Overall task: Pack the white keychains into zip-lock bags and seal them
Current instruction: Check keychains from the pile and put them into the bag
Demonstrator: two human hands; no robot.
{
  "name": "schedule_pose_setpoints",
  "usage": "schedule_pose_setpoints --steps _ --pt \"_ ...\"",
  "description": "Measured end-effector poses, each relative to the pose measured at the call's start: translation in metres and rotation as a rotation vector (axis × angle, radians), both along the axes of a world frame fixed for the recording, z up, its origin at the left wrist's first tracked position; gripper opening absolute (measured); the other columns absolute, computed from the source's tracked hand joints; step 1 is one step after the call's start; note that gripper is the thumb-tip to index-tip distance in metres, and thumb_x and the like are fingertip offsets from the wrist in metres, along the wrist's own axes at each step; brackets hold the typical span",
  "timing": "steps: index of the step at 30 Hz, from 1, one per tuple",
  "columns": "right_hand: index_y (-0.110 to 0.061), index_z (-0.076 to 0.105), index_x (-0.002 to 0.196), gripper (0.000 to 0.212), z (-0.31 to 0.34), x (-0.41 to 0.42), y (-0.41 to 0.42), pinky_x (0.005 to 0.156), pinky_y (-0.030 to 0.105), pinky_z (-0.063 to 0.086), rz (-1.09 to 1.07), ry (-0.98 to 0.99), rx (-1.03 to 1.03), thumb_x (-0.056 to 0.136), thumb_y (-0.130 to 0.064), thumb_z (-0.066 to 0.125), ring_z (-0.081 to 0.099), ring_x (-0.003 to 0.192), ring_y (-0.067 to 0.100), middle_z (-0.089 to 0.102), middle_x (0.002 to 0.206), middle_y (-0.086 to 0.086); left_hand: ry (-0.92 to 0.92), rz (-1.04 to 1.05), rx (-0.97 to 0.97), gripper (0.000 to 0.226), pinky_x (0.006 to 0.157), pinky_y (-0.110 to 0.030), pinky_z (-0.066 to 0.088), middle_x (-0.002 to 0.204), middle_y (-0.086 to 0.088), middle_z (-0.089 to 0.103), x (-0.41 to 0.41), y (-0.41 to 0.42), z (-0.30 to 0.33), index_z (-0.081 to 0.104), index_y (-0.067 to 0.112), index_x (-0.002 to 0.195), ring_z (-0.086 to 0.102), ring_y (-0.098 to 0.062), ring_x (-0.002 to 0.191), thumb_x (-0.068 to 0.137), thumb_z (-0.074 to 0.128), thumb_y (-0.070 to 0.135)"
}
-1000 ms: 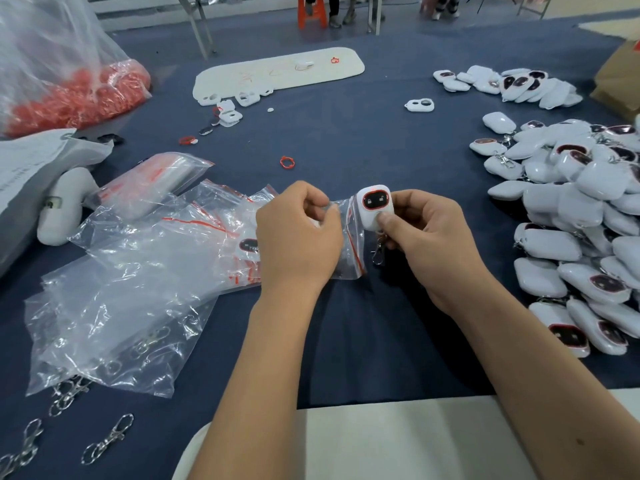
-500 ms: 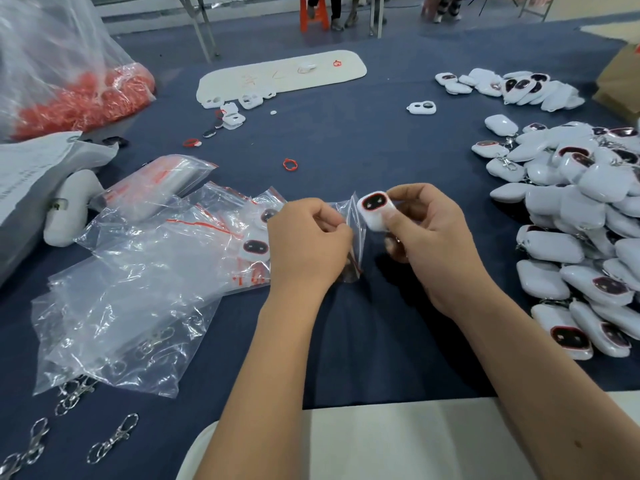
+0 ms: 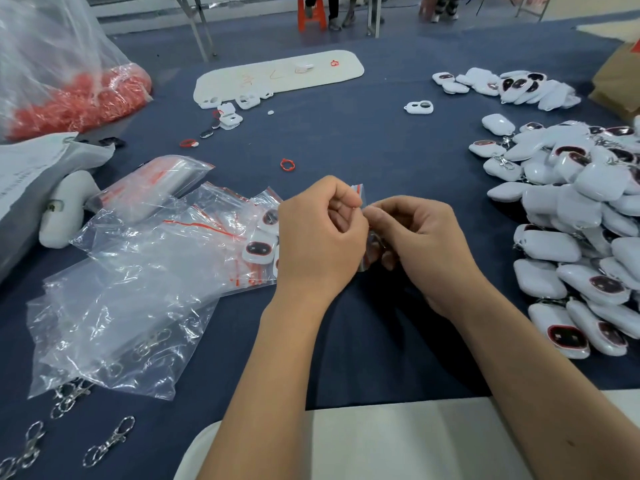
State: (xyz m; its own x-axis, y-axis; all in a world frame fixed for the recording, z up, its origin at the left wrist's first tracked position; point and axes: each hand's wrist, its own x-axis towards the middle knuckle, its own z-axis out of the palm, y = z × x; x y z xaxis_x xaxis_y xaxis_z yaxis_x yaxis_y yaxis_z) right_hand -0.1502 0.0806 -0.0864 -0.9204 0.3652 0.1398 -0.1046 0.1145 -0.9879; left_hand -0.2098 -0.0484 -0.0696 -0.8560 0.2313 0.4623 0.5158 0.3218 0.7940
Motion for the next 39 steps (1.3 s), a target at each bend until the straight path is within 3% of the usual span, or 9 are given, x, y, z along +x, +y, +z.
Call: schedule_pose_setpoints --steps 4,8,12,15,17,22,28,35,39 --pt "-0.028 0.077 0.095 0.039 0.006 0.002 -0.003 0.048 0.028 0.043 0.265 -0.011 0.133 0.108 -0.013 0.044 0.061 0.059 0.023 0.066 0.073 0.017 0.019 0.017 0.085 0.014 0.055 -0.024 0.052 0.064 0.006 0.063 0.002 0.000 0.002 0.067 0.014 0.077 0.059 -0.014 0.057 0.081 0.067 0.000" --pt "-0.010 0.064 0.076 0.042 0.008 0.005 -0.006 0.053 0.024 0.040 0.269 -0.073 0.225 0.106 -0.029 0.043 0.053 0.051 0.013 0.058 0.065 0.016 0.000 0.056 0.244 0.014 0.053 -0.021 0.049 0.067 0.007 0.062 0.002 0.000 0.006 0.069 0.011 0.081 0.057 -0.005 0.057 0.084 0.070 -0.002" --pt "-0.006 0.070 0.076 0.038 0.002 0.006 -0.010 0.061 0.037 0.046 -0.353 0.088 0.554 0.106 -0.024 0.056 0.058 0.058 0.023 0.064 0.061 0.006 -0.002 0.054 0.284 0.012 0.053 -0.023 0.050 0.068 0.001 0.064 0.002 0.003 0.006 0.069 0.008 0.082 0.058 -0.009 0.057 0.084 0.067 -0.003" --pt "-0.014 0.072 0.100 0.018 0.006 0.009 0.010 0.090 0.042 0.042 -0.833 0.057 0.793 0.095 -0.023 0.058 0.061 0.102 0.037 0.073 0.102 0.006 -0.044 -0.019 0.232 0.015 0.055 -0.021 0.047 0.066 0.007 0.063 0.006 0.011 0.002 0.067 0.012 0.079 0.056 -0.008 0.057 0.087 0.068 -0.001" --pt "-0.016 0.063 0.123 0.037 0.006 0.014 0.028 0.101 0.050 0.035 -0.929 -0.179 0.866 0.087 -0.026 0.064 0.045 0.132 0.043 0.058 0.134 0.014 -0.034 -0.132 0.070 0.013 0.059 -0.018 0.047 0.068 0.008 0.064 0.011 0.017 -0.003 0.067 0.012 0.082 0.056 -0.006 0.058 0.087 0.068 0.000" --pt "-0.015 0.055 0.140 0.052 0.001 0.014 0.036 0.116 0.057 0.022 -0.719 -0.600 1.037 0.090 -0.026 0.066 0.011 0.158 0.034 0.041 0.155 0.018 0.036 -0.393 -0.338 0.009 0.065 -0.034 0.053 0.069 0.000 0.066 0.030 0.034 -0.015 0.069 0.008 0.083 0.060 -0.018 0.065 0.078 0.064 0.001" --pt "-0.015 0.067 0.132 0.048 -0.001 0.009 0.029 0.100 0.045 0.033 -0.600 -0.407 0.920 0.087 -0.001 0.060 0.046 0.129 0.037 0.064 0.130 0.015 0.038 -0.338 -0.319 0.015 0.064 -0.036 0.051 0.069 -0.001 0.068 0.031 0.034 -0.012 0.070 0.008 0.081 0.059 -0.019 0.065 0.076 0.060 -0.003" --pt "-0.025 0.053 0.147 0.052 -0.001 0.008 0.027 0.122 0.054 0.013 -0.617 -0.605 1.091 0.096 -0.028 0.062 0.014 0.155 0.043 0.021 0.169 0.020 0.140 -0.100 -0.240 0.012 0.078 -0.032 0.045 0.084 0.001 0.065 0.033 0.037 -0.008 0.067 0.012 0.089 0.055 -0.020 0.084 0.081 0.064 0.002" --pt "-0.028 0.068 0.133 0.041 -0.005 0.007 0.029 0.112 0.050 0.027 -0.549 -0.455 1.072 0.094 -0.019 0.061 0.042 0.136 0.041 0.052 0.150 0.015 0.006 -0.096 -0.365 0.023 0.095 -0.028 0.039 0.102 -0.001 0.059 0.029 0.035 -0.017 0.068 0.016 0.108 0.049 -0.022 0.106 0.085 0.071 0.019"
